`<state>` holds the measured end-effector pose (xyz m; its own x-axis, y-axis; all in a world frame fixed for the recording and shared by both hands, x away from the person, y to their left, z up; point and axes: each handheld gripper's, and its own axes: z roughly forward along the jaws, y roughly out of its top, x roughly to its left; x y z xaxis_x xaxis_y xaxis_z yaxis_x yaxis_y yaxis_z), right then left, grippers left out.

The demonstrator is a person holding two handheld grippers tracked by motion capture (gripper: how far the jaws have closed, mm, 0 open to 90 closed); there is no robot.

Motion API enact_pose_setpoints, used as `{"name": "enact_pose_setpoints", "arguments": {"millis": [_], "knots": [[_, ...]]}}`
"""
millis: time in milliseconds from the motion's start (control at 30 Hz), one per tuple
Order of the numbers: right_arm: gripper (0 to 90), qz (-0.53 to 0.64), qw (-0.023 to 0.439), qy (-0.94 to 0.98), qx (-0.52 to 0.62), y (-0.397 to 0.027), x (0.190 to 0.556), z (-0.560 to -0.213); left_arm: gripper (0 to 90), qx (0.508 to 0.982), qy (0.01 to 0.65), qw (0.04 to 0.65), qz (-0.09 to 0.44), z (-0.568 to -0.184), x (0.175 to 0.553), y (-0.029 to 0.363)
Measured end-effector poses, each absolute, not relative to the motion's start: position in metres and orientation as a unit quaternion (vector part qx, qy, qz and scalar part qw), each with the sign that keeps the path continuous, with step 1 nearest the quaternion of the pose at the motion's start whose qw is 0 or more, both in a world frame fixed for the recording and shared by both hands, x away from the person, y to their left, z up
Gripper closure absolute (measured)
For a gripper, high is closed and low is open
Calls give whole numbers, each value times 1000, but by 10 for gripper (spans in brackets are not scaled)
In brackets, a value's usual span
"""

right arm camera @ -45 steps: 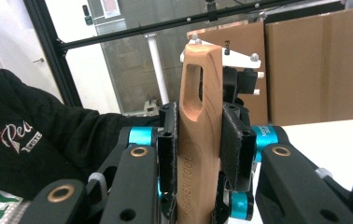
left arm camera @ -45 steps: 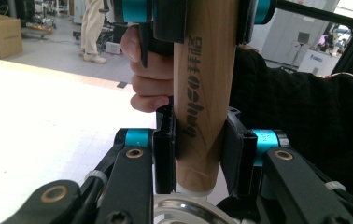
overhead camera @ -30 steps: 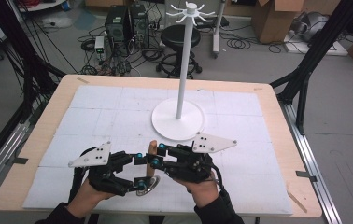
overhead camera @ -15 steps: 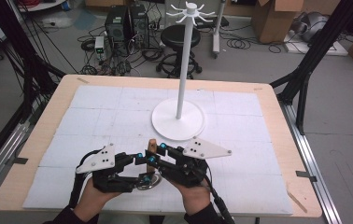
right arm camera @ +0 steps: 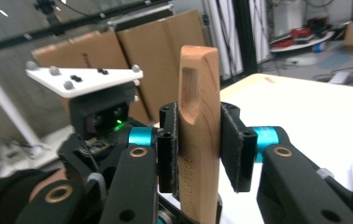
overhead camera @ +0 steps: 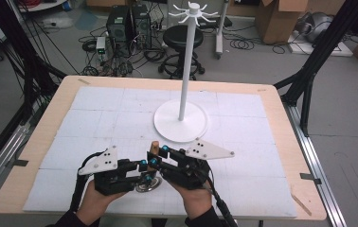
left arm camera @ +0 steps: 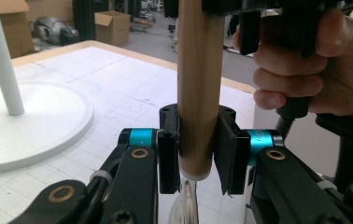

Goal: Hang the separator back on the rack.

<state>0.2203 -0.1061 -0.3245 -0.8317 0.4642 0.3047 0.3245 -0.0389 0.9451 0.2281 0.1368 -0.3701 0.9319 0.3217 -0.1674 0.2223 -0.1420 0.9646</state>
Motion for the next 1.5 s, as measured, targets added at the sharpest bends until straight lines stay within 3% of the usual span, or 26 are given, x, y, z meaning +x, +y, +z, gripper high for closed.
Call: {"name": "enact_pose_setpoints", "arguments": {"millis": [67,167,267,400,467,667,1067,1167,1200,1300,1500], "knots": [[474,666,39,689,284,-107,223,-324,726,754,176,632,31,-370,229,138],[341,678,20,699,227,-112,228,-321,726,748,162,644,10,-368,230,140],[295,674,39,721,156,-121,233,-317,726,738,141,660,-20,-366,231,143],[283,686,2,716,129,-132,244,-318,726,737,120,665,-35,-363,231,143],[294,695,-29,710,107,-135,248,-320,726,735,113,667,-42,-363,230,143],[474,696,-82,710,71,-130,250,-327,725,732,97,671,-59,-362,230,142],[714,686,-106,718,58,-118,251,-331,725,732,91,672,-68,-362,230,142],[721,689,-98,716,57,-117,250,-330,721,729,92,676,-60,-362,229,143],[722,689,-93,716,60,-117,250,-330,700,725,96,680,-48,-362,229,143],[725,689,-74,717,76,-117,251,-327,489,725,120,678,-31,-363,232,147],[726,686,-20,717,123,-124,267,-312,326,723,175,669,9,-372,246,173]]}}
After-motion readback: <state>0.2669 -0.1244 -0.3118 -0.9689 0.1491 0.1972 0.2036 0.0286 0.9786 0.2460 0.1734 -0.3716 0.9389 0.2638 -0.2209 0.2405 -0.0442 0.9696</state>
